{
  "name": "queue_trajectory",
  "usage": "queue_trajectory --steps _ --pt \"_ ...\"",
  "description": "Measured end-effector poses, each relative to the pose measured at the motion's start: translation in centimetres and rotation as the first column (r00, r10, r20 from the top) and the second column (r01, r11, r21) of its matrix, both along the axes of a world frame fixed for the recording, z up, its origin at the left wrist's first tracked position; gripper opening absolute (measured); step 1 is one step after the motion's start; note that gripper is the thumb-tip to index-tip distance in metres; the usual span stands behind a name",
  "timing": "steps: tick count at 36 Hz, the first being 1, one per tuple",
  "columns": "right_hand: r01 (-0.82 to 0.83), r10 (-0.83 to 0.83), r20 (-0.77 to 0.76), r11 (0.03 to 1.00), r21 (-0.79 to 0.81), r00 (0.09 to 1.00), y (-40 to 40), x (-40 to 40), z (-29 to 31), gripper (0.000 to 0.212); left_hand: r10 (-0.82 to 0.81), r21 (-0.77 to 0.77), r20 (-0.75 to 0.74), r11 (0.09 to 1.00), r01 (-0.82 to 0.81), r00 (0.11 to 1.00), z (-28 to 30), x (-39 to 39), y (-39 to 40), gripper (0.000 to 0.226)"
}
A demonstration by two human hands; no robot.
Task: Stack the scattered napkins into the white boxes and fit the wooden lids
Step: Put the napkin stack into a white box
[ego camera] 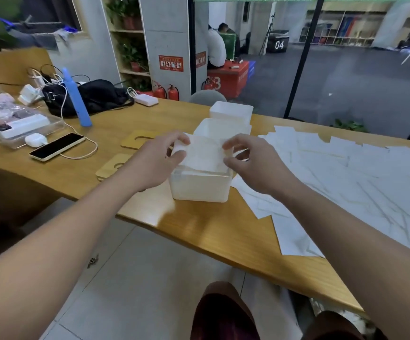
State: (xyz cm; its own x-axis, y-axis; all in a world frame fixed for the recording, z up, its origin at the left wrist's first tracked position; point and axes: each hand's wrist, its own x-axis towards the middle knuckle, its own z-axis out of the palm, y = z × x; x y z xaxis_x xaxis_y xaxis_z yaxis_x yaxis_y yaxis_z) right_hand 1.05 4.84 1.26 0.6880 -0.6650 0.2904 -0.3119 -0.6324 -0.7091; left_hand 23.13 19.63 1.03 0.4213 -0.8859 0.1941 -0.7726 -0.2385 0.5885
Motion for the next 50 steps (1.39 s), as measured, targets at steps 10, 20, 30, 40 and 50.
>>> queue_trajectory --steps 10,20,30,40,50 --pt "-0.061 0.03 -0.22 0.989 -0.137 0.975 -1.9 2.1 -1.6 0.011 -0.027 0.24 0.238 0.97 -0.032 0.971 -0.1 1.5 -2.2 0.019" --pt "-0.071 -0.107 -0.366 0.896 -0.439 0.924 -2.1 3.2 -1.6 0.018 -0.055 0.234 0.273 0.972 -0.011 0.96 -0.9 2.5 -3.3 0.016" --pt "-0.18 -0.008 -0.492 0.926 -0.332 0.871 -3.0 4.1 -1.5 0.019 -0.183 0.393 0.436 0.919 -0.004 0.881 0.0 2.5 -3.7 0.035" --pt "-0.064 0.004 -0.224 0.963 -0.261 0.975 -2.1 -0.4 -0.4 0.018 -0.097 -0.025 0.341 0.993 0.112 0.935 0.5 -0.6 -3.2 0.021" --pt "0.047 -0.071 -0.161 0.988 -0.145 0.984 -0.2 -13.2 -3.5 0.014 -0.31 -0.141 0.1 0.936 0.322 0.945 -1.9 -12.2 -4.2 0.011"
